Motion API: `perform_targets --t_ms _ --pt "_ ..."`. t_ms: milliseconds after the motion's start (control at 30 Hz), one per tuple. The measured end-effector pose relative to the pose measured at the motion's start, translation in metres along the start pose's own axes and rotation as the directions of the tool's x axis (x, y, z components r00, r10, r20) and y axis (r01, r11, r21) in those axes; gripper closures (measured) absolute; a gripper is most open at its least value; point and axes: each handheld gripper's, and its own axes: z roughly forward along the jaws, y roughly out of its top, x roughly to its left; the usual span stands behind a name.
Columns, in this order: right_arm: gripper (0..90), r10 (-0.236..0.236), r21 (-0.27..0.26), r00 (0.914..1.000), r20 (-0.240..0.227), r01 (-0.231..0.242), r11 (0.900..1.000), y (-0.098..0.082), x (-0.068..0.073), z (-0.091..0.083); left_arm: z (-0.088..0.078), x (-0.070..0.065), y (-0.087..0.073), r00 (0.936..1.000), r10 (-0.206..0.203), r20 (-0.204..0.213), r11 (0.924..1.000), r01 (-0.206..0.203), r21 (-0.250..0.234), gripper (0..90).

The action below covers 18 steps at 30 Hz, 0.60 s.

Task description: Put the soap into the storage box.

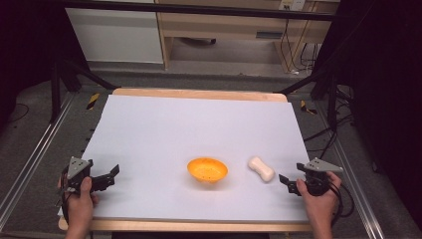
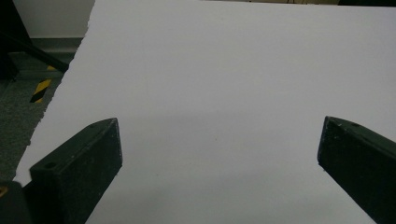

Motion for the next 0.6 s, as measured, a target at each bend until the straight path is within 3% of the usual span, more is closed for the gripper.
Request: perform_targets --t_ms 33,133,200,333,400,500,600 --pt "14.9 -0.024 0.044 0.9997 -0.005 0.024 0.999 0.003 0.001 0.003 0.0 0.0 0.0 1.0 -0.002 0.001 1.0 0.002 0.0 0.0" --pt "15.0 -0.045 0.078 0.9989 -0.008 0.046 0.996 0.006 0.003 0.006 0.0 -0.001 0.0 1.0 -0.001 -0.002 1.0 0.001 0.004 0.0" --pt "15.0 -0.064 0.129 0.9977 -0.022 0.067 0.989 0.011 0.005 0.009 0.0 0.0 0.0 1.0 0.001 -0.002 1.0 -0.001 0.004 0.0" --pt "15.1 -0.098 0.21 0.9936 -0.056 0.108 0.972 0.023 0.01 0.017 0.0 0.0 0.0 1.0 0.001 0.0 1.0 -0.001 0.003 0.0" --pt "15.1 -0.104 0.221 0.9925 -0.064 0.116 0.968 0.025 0.011 0.018 0.0 0.0 0.0 1.0 0.001 -0.001 1.0 -0.001 0.002 0.0" --pt "15.1 -0.123 0.278 0.9899 -0.07 0.138 0.951 0.034 0.015 0.025 0.0 0.0 0.0 1.0 -0.002 0.001 1.0 0.002 0.004 0.0" --pt "15.0 -0.122 0.309 0.9889 -0.085 0.142 0.94 0.039 0.018 0.03 0.0 0.0 0.0 1.0 -0.002 0.002 1.0 0.002 0.006 0.0"
